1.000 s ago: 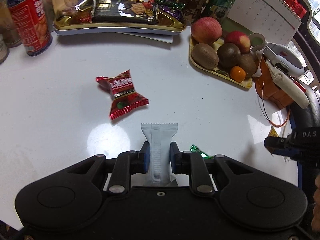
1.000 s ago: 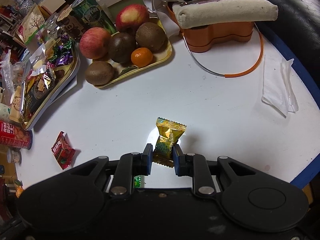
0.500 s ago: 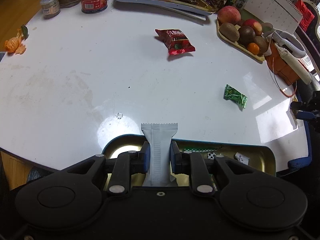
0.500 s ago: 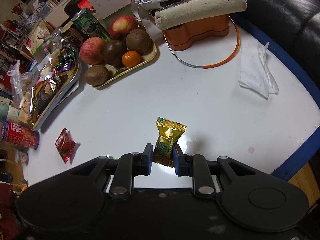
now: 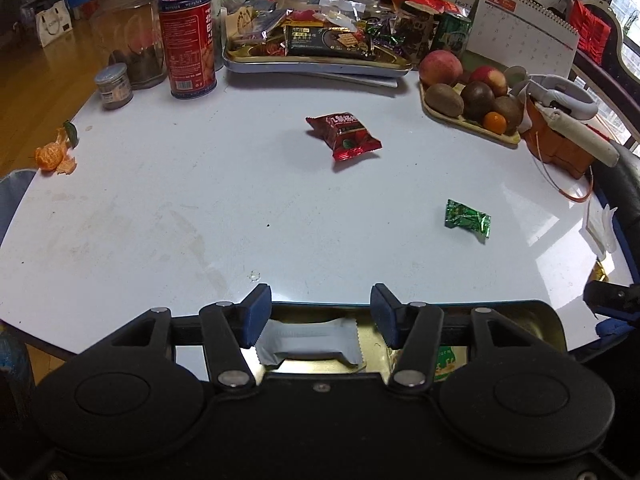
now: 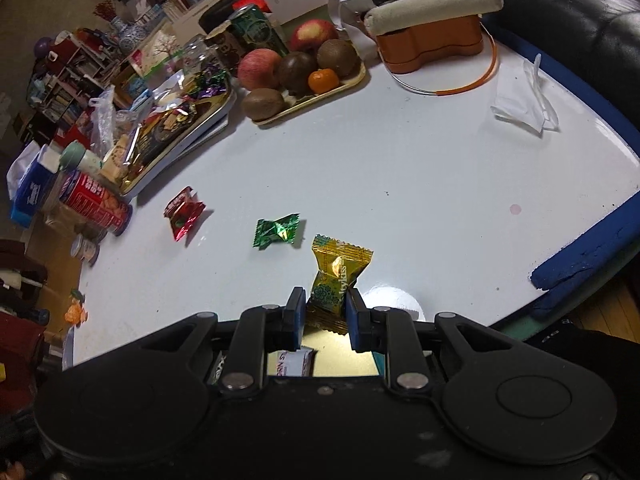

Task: Organize snacks
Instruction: 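Carry the grey packet into the gold tray and open left tool while right tool carries gold candy, then grasp the green wrapped candy with the right tool while left tool withdraws from the tray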

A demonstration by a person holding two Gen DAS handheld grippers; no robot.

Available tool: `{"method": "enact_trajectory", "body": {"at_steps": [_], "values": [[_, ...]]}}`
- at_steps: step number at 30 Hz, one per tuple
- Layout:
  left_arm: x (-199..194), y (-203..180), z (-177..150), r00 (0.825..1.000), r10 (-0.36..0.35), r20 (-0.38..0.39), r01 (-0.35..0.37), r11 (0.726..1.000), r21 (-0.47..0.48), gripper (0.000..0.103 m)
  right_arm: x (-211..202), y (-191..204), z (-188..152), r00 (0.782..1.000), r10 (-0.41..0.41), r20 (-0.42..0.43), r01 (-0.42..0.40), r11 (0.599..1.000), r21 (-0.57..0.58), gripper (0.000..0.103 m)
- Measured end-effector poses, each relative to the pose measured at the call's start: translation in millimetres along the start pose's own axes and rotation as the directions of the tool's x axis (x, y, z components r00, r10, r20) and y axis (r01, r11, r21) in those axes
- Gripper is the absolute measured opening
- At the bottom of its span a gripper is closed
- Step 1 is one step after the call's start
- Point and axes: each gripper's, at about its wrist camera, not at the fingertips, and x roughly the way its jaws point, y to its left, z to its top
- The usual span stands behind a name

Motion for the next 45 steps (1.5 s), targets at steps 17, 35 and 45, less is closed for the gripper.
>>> {"method": "enact_trajectory", "body": {"at_steps": [17, 35, 45], "values": [[16, 23, -3, 0.996, 0.028, -0.085, -0.037, 0.993, -0.113, 0.060, -41, 28, -115, 0.995, 0.051, -0.082, -0.072, 0.960, -0.271, 0.044], [24, 20, -4, 0.988, 0.034, -0.152, -0.050, 0.994, -0.101, 0.060, -17, 25, -67, 0.991, -0.040, -0.127, 0.025, 0.993, -0.117, 0.045], [22, 6, 15, 0.990, 0.048, -0.134, -0.058, 0.996, -0.070, 0.060, 21, 44, 25, 0.986, -0.122, -0.115, 0.103, 0.983, -0.155, 0.045]]}}
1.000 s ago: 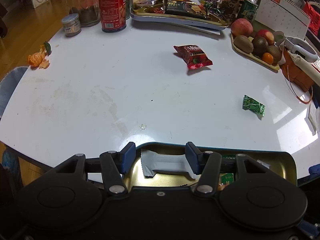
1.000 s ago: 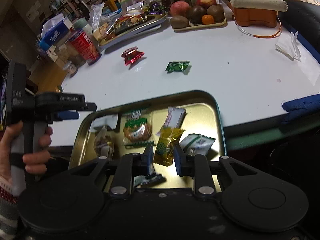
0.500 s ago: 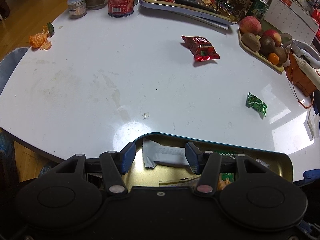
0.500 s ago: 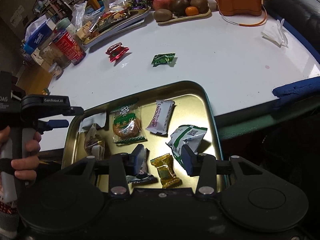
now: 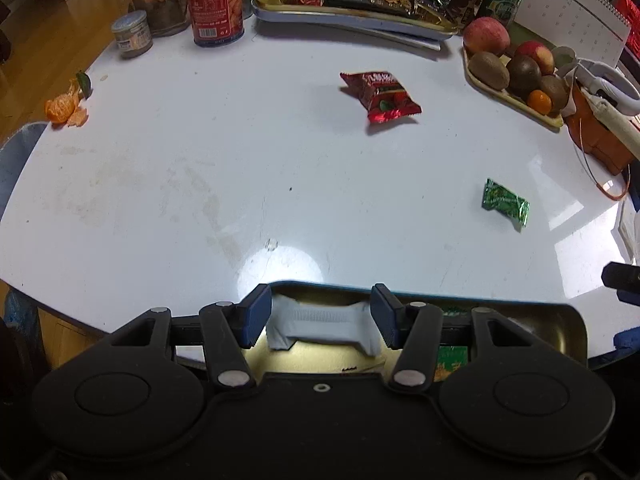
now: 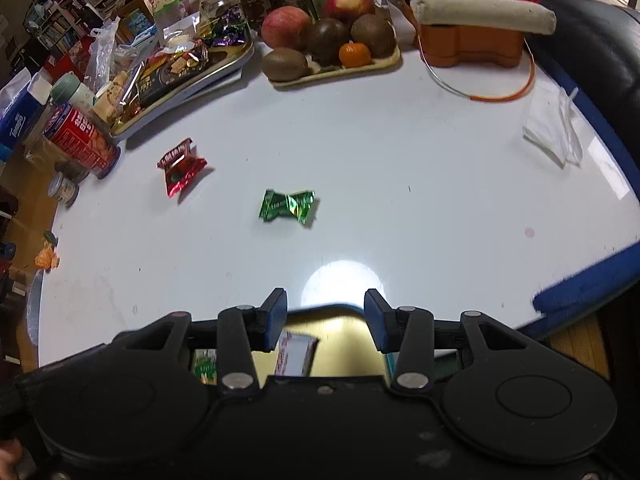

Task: Organize snacks
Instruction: 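Grasp the green wrapped candy with the right tool while left tool withdraws from the tray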

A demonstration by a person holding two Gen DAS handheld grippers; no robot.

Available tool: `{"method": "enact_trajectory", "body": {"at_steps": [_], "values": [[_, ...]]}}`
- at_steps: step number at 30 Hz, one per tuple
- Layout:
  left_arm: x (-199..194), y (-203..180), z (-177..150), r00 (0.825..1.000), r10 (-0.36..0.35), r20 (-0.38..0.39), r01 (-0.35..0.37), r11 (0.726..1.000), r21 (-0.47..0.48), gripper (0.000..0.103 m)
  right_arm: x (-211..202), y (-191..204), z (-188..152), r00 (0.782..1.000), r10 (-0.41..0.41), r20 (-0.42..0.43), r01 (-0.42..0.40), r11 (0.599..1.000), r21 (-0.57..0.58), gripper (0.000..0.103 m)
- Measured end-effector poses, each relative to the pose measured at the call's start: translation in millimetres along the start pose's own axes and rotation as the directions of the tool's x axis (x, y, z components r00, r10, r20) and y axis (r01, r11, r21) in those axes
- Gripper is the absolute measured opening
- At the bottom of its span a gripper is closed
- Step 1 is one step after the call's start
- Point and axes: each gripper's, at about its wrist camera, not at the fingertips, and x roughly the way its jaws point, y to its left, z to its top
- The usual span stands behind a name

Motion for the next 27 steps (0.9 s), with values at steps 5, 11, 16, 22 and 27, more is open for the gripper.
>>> {"method": "enact_trajectory", "body": {"at_steps": [5, 11, 16, 22, 27], "values": [[-6, -16, 41, 0.997, 0.029, 0.072, -0.031, 0.999, 0.025, 0.060, 9, 15, 57, 0.999, -0.022, 0.031, 0.023, 1.000, -0.020, 0.045], [6, -31, 96, 0.994, 0.066, 0.089, -0.070, 0.997, 0.044, 0.061, 22, 37, 106, 0.999, -0.011, 0.045, 0.014, 0.999, -0.052, 0.045], [30, -33, 112, 0.991, 0.107, 0.079, -0.110, 0.993, 0.040, 0.061, 52, 44, 111, 1.000, -0.010, -0.006, 0.010, 0.998, -0.058, 0.044], [52, -25, 108, 0.996, -0.021, -0.088, 0.014, 0.997, -0.073, 0.059, 89, 55, 94, 0.984, -0.097, -0.147, 0.077, 0.988, -0.137, 0.042], [53, -28, 112, 0.993, 0.031, -0.113, -0.033, 0.999, -0.014, 0.059, 89, 70, 95, 0.988, -0.098, -0.120, 0.073, 0.978, -0.197, 0.041]]}}
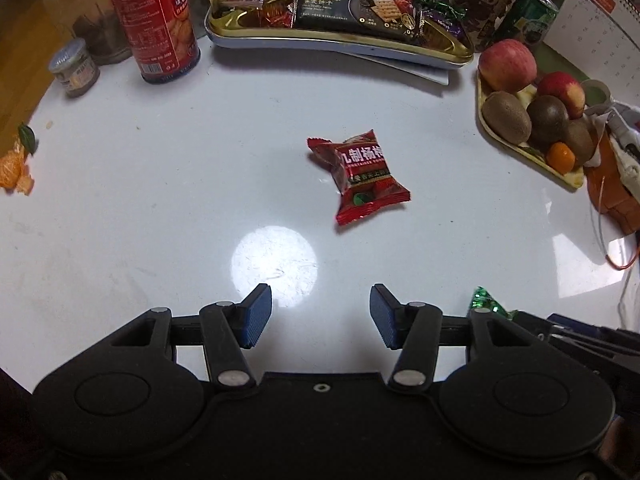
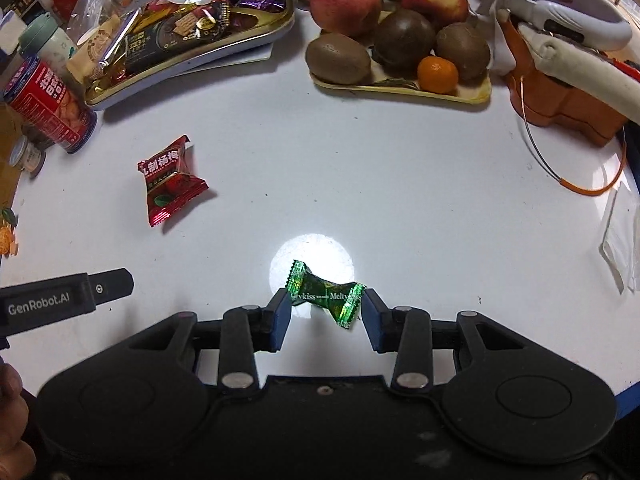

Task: Organize snacks
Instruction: 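Grasp the green wrapped candy with the right tool while left tool withdraws from the tray, then lift the green candy with the right tool while left tool approaches the red plum packet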

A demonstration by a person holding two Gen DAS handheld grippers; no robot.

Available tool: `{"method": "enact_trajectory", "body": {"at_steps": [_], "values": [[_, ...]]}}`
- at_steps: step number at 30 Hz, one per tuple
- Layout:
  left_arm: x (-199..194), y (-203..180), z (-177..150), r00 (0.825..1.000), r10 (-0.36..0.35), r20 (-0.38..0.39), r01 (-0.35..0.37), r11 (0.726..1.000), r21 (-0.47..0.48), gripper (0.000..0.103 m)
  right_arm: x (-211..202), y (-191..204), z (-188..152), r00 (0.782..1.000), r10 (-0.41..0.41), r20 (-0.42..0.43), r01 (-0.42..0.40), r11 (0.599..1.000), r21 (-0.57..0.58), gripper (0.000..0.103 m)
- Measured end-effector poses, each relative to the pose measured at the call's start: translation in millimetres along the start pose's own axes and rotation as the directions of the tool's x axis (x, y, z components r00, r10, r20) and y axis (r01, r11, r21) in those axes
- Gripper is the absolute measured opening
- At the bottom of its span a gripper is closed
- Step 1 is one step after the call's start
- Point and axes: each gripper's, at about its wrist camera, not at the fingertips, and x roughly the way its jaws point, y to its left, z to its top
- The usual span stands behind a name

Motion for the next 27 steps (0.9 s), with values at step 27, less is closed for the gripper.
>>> {"method": "enact_trajectory", "body": {"at_steps": [27], "values": [[1, 21, 10, 0.999, -0.019, -0.042, 0.016, 0.997, -0.071, 0.059, 8, 11, 1, 1.000, 0.001, -0.020, -0.003, 0.992, -0.130, 0.041]]}}
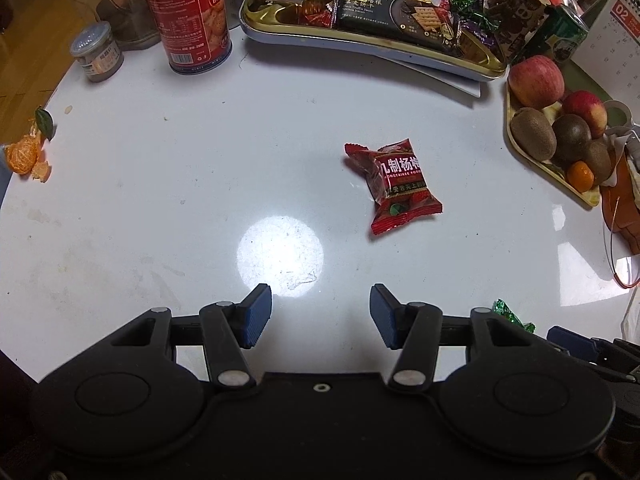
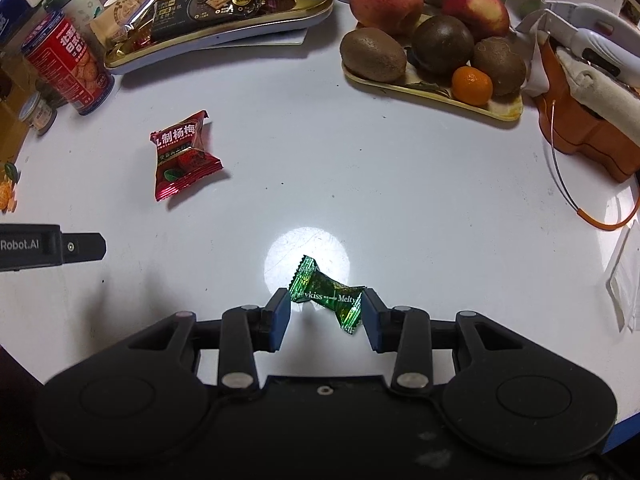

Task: Organize snacks
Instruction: 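Lift the green candy with the right tool while left tool approaches the red plum packet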

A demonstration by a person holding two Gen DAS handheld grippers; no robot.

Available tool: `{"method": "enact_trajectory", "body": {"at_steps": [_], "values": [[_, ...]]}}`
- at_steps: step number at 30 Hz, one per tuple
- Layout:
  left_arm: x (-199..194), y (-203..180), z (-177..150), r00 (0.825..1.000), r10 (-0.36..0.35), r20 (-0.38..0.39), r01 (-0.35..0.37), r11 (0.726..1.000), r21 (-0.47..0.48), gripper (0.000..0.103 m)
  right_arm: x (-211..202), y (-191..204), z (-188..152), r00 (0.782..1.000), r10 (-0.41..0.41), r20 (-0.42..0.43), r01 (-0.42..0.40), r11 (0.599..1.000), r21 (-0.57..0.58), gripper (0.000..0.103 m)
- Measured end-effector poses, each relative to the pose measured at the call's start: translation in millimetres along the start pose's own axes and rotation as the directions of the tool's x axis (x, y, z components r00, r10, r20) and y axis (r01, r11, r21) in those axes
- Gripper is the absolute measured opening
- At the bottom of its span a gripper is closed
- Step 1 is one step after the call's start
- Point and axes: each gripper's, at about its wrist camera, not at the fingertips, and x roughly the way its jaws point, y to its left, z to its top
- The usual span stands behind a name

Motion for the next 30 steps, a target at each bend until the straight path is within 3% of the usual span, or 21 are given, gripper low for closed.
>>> {"method": "enact_trajectory", "body": {"at_steps": [3, 9, 16, 23, 27, 30], "values": [[2, -1, 1, 1.000, -0.003, -0.008, 0.003, 1.000, -0.004, 0.059, 3, 8, 1, 1.000, 0.012, 0.000, -0.012, 0.999, -0.046, 0.042], [1, 0, 1, 1.000, -0.021, -0.012, 0.021, 1.000, -0.006, 0.059, 15, 20, -2, 0.998, -0.061, -0.003, 0.060, 0.991, -0.123, 0.042], [1, 2, 0, 0.999, -0.031, -0.022, 0.030, 1.000, -0.007, 0.059, 27, 14, -1, 0.997, -0.077, -0.002, 0.076, 0.987, -0.139, 0.044], [-2, 5, -1, 0.999, -0.045, -0.019, 0.045, 0.999, -0.001, 0.059, 38, -15, 11, 0.999, -0.039, -0.022, 0.040, 0.996, 0.077, 0.047], [-3, 9, 1, 0.998, -0.053, -0.015, 0.053, 0.998, -0.020, 0.059, 40, -42, 16, 0.999, 0.005, -0.034, 0.004, 0.958, 0.285, 0.047], [-4, 12, 2, 0.998, -0.055, -0.013, 0.054, 0.998, -0.034, 0.059, 39, -53, 17, 1.000, 0.005, -0.025, 0.005, 0.928, 0.372, 0.048]]}}
